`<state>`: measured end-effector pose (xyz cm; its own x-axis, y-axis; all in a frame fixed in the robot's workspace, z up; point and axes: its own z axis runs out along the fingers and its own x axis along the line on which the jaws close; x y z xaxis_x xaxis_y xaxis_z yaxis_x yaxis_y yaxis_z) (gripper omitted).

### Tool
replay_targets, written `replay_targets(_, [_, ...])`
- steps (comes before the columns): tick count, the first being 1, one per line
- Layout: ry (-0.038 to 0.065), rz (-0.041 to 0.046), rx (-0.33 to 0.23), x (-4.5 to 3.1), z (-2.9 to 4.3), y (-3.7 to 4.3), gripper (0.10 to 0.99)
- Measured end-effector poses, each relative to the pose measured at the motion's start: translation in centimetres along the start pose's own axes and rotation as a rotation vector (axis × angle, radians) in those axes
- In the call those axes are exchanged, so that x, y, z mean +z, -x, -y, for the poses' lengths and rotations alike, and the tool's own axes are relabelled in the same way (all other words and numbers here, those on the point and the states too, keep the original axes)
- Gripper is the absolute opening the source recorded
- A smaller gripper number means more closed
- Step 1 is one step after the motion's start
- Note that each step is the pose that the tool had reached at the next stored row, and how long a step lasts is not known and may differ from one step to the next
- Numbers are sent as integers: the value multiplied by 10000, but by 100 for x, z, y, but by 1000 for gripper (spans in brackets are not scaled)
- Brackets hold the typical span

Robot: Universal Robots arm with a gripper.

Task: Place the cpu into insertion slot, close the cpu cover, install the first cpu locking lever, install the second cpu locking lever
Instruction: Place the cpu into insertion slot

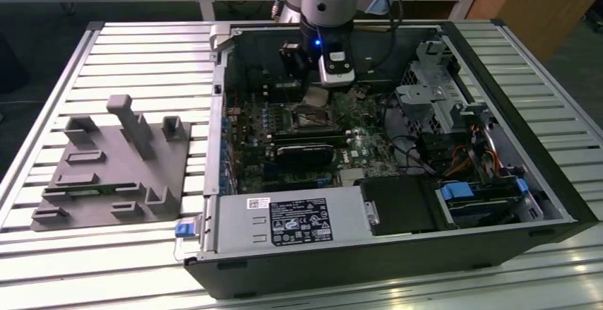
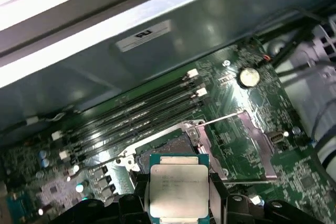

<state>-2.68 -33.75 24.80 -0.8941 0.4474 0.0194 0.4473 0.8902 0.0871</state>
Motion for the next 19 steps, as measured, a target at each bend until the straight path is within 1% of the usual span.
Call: replay_targets(19, [67, 302, 3453, 24, 2, 0, 537])
